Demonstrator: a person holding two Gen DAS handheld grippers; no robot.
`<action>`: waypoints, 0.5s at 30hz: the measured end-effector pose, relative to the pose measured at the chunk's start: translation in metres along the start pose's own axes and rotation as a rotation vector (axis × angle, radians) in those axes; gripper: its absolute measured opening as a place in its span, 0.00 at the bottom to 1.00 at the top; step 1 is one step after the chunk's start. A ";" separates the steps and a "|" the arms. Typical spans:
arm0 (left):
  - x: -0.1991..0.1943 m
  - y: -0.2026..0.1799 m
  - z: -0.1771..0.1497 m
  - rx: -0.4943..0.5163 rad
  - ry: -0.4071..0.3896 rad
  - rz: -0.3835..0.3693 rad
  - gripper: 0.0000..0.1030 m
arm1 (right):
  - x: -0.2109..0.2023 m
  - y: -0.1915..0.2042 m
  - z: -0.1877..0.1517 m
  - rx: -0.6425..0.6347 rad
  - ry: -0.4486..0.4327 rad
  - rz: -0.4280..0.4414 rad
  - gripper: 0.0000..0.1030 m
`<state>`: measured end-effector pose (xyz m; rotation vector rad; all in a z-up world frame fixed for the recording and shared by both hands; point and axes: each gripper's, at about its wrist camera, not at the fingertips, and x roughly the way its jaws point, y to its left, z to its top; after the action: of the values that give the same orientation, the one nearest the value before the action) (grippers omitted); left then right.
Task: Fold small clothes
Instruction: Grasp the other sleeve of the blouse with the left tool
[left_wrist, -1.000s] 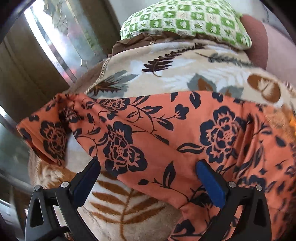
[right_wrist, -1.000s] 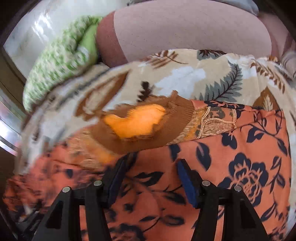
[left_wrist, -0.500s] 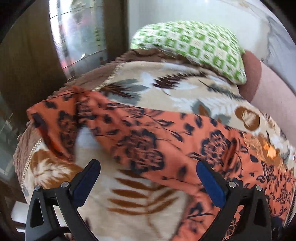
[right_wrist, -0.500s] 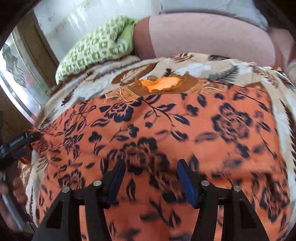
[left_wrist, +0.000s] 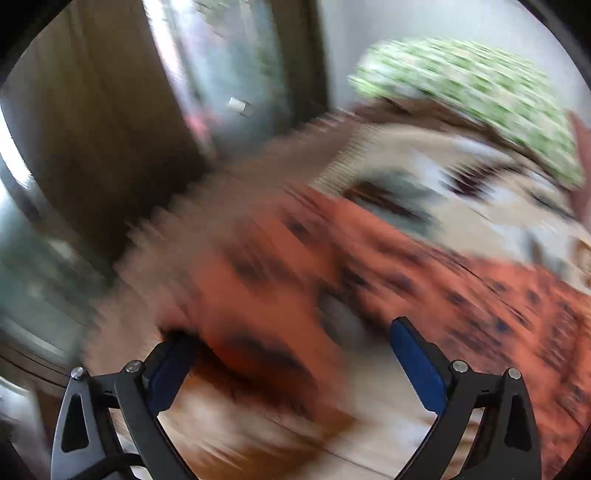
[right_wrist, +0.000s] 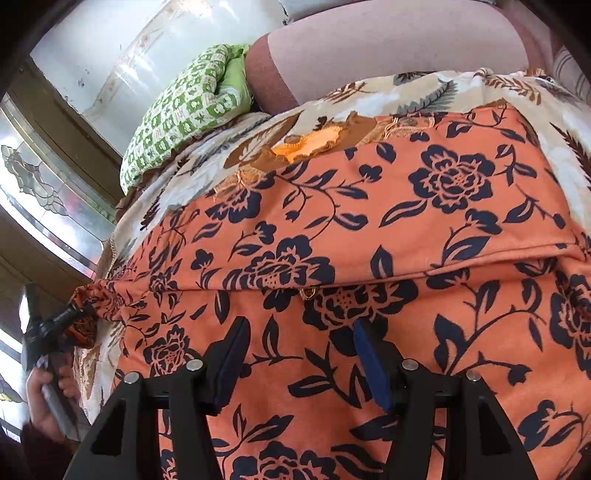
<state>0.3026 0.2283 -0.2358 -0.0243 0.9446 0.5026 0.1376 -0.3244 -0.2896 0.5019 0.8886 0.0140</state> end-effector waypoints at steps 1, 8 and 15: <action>0.002 0.018 0.013 -0.013 -0.012 0.048 0.98 | -0.005 -0.002 0.001 0.005 -0.009 0.007 0.60; -0.023 0.097 0.039 -0.036 -0.076 0.212 0.98 | -0.023 -0.020 0.011 0.065 -0.049 0.020 0.60; -0.009 0.074 0.005 -0.083 0.112 -0.151 0.98 | -0.015 -0.010 0.009 0.046 -0.034 0.042 0.60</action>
<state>0.2712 0.2917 -0.2113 -0.1996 1.0222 0.4032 0.1330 -0.3405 -0.2778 0.5622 0.8463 0.0234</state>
